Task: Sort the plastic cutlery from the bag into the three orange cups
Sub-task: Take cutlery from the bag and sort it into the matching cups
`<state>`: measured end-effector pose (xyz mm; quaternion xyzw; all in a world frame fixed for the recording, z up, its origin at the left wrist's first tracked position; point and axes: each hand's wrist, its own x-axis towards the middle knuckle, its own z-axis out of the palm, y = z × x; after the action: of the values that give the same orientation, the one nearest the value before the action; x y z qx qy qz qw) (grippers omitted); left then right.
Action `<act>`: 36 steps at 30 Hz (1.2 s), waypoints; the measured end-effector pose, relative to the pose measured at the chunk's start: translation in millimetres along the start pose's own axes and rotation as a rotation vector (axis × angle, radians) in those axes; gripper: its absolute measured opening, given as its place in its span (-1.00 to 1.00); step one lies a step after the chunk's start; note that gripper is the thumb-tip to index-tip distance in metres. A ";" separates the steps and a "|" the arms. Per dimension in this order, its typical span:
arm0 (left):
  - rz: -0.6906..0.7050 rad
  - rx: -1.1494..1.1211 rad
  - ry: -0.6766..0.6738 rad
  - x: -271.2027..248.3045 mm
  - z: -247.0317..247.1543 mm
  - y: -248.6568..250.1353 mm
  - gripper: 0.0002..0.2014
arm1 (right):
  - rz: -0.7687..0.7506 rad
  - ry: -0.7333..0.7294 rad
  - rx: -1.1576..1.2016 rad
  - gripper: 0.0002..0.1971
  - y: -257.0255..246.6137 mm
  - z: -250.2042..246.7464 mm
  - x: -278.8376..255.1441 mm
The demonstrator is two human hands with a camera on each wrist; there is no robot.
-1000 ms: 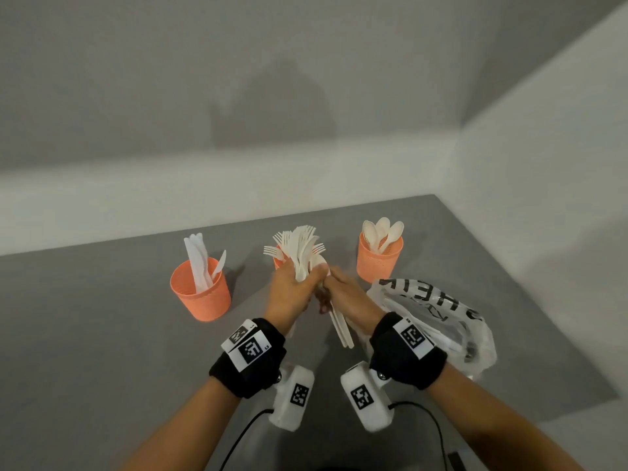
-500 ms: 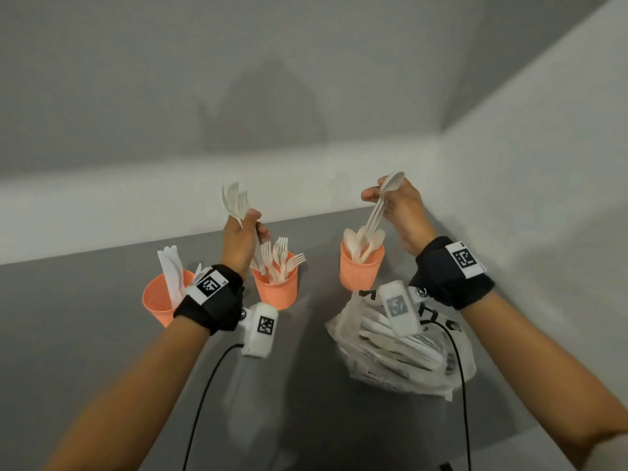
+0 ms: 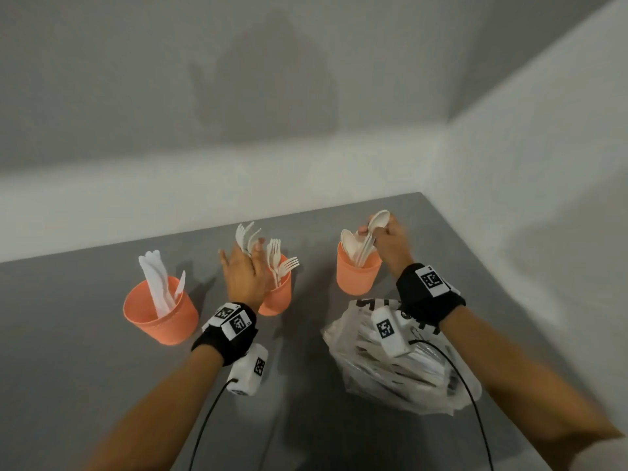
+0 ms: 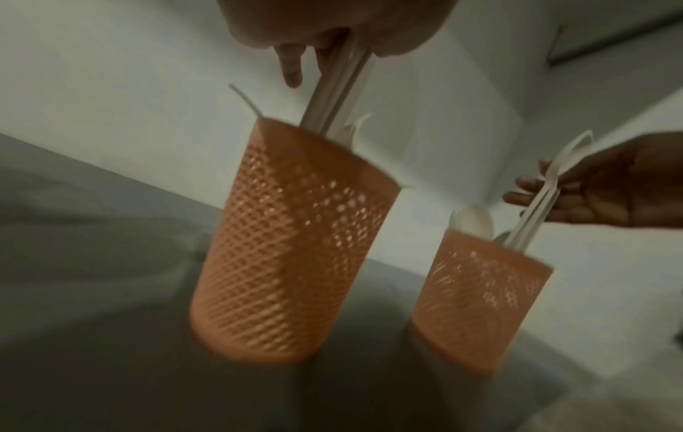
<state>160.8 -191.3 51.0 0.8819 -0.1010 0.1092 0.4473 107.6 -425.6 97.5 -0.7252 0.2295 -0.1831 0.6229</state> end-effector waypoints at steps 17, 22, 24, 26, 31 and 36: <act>0.243 0.479 -0.201 8.0 -2.8 1.7 -0.23 | -0.231 -0.312 -1.259 -0.49 13.6 24.1 -20.9; 0.070 0.547 -0.222 11.7 -9.0 20.6 -0.36 | -0.112 -0.344 -0.964 -0.41 -15.8 11.9 -26.5; 0.183 0.399 -0.112 6.5 -16.4 36.1 -0.36 | -0.167 -0.317 -0.753 -0.51 -28.8 1.7 -32.8; 0.346 0.154 -0.030 -6.3 -20.0 55.4 -0.41 | -0.199 -0.355 -0.599 -0.72 -39.7 -10.6 -45.1; 0.492 -0.126 -0.348 -63.0 -5.6 94.8 -0.71 | 0.053 -0.770 -0.699 -0.83 -35.7 -38.7 -91.0; 0.416 0.109 -0.642 -103.9 27.1 81.2 -0.81 | 0.093 -0.801 -1.249 -0.65 6.6 -56.3 -121.9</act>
<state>41.9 -251.9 68.2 0.8544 -0.4067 -0.0787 0.3137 -25.0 -404.2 102.3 -0.9450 0.0768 0.2864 0.1377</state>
